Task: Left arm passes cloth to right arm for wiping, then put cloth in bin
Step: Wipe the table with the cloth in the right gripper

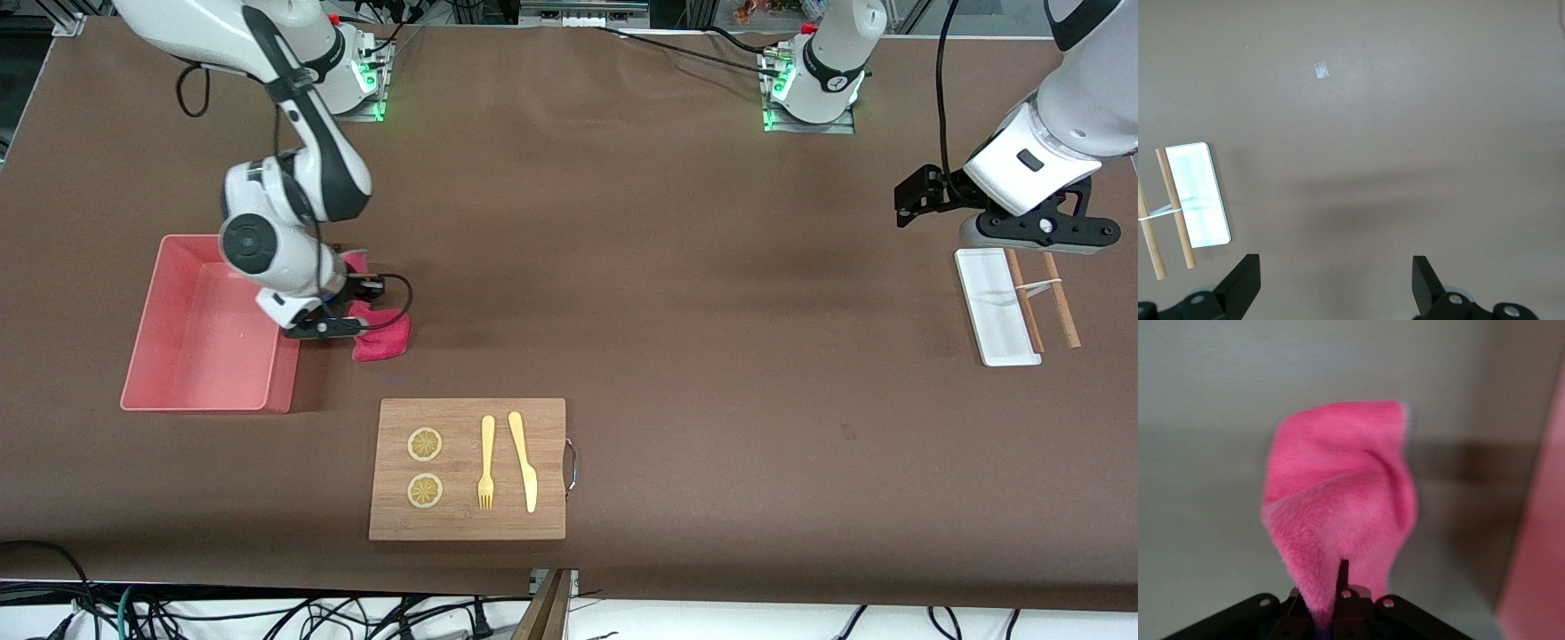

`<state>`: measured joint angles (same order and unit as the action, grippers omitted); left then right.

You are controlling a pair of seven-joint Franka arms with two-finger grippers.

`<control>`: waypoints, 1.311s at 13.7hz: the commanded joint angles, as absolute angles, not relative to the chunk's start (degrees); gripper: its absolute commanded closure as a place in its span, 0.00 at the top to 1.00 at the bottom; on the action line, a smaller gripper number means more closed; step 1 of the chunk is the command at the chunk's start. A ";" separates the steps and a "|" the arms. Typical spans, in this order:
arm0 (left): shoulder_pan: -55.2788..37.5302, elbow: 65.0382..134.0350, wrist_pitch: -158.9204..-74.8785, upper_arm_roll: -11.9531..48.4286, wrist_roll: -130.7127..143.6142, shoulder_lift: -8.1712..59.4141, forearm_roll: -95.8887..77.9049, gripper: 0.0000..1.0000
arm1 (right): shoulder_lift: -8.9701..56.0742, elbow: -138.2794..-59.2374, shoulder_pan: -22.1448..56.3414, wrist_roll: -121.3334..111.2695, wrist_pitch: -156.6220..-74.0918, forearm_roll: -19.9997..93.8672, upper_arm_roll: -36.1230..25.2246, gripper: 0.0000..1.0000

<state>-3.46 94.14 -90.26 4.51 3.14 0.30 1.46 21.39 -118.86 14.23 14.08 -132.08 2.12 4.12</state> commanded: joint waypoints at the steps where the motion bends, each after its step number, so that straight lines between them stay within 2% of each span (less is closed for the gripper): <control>1: -4.04 93.78 -89.47 3.87 2.90 0.09 1.14 1.00 | 25.04 -115.06 19.50 23.26 -134.12 2.11 4.30 0.00; 5: -4.22 93.69 -89.47 3.87 2.99 0.09 1.14 1.00 | 28.47 -108.65 24.07 33.81 -134.21 4.83 8.60 0.00; 9: -4.39 93.69 -89.47 3.87 2.99 0.00 1.14 1.00 | 34.61 -98.29 32.24 48.22 -135.09 5.45 9.40 0.00; 11: -4.57 93.69 -89.47 3.96 3.08 0.00 1.14 1.00 | 36.82 -93.10 34.01 55.07 -135.09 5.45 11.85 0.00; 13: -4.48 93.69 -89.39 3.87 2.81 0.00 1.14 1.00 | 36.57 -89.66 33.93 59.22 -133.43 5.62 13.53 0.00; 15: -4.48 93.69 -89.38 3.95 2.99 0.00 1.14 1.00 | 34.90 -88.33 32.36 58.63 -127.73 7.11 13.62 0.00; 18: -4.48 93.69 -89.38 3.87 2.64 0.00 1.14 1.00 | 34.10 -91.39 28.23 50.65 -124.11 7.47 13.62 0.00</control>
<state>-3.92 94.14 -90.18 4.48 3.14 0.30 1.46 34.61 -89.24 31.42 55.38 -125.87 6.36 12.90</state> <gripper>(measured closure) 0.000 0.978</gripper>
